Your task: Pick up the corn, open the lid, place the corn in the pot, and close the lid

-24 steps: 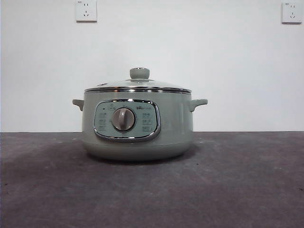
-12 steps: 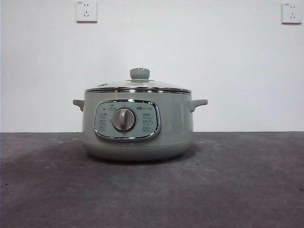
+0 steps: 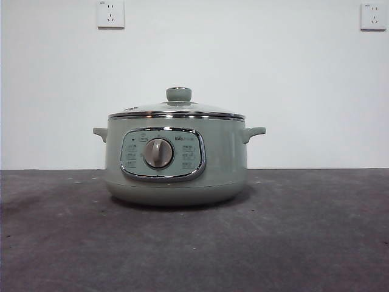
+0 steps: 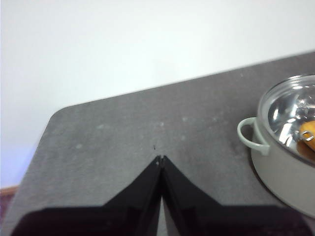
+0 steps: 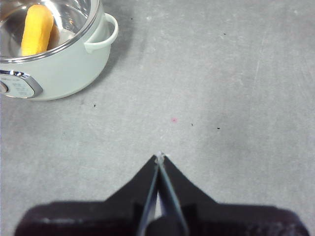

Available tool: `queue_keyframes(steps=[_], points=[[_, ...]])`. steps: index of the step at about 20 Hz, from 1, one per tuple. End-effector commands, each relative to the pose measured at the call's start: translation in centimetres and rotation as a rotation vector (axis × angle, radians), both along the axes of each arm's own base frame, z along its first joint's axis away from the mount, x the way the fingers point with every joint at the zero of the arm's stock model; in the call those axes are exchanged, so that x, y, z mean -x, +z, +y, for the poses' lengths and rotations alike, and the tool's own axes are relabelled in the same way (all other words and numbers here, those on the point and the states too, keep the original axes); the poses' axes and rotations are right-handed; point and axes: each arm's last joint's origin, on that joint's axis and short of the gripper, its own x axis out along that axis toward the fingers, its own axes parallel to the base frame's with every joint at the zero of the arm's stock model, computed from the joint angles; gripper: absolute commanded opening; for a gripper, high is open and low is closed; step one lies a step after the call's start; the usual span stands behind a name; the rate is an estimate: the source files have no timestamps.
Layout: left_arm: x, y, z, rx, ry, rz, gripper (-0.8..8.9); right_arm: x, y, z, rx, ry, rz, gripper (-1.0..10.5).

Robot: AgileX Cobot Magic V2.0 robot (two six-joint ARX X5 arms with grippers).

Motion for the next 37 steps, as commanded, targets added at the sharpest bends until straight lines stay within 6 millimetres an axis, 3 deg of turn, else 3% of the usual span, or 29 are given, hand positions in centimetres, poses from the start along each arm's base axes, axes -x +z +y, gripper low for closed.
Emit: queue_keyframes(steps=[1,3,5,11,16,34,37], points=[[0.6,-8.6,0.3,0.097,0.021,-0.056,-0.03,-0.1,-0.2,0.1,-0.002,-0.010,0.002,0.0],[1.7,-12.7,0.4,0.166,0.062,-0.124,-0.03,-0.1,-0.2,0.1,-0.002,-0.010,0.002,0.0],[2.5,-15.4,0.5,0.186,0.075,-0.155,-0.03,-0.1,-0.2,0.1,-0.002,-0.010,0.002,0.0],[3.5,-19.3,0.7,0.188,0.095,-0.179,-0.03,-0.1,-0.2,0.1,-0.003,-0.010,0.002,0.0],[4.1,-20.2,0.7,0.188,0.104,-0.110,-0.03,-0.1,-0.2,0.1,-0.002,-0.010,0.002,0.0],[3.8,-20.7,0.7,0.185,0.096,-0.046,-0.03,-0.1,-0.2,0.1,-0.005,-0.009,0.000,0.0],[3.7,-20.8,0.7,0.185,0.098,-0.028,-0.03,0.5,0.2,-1.2,0.062,-0.057,-0.058,0.0]])
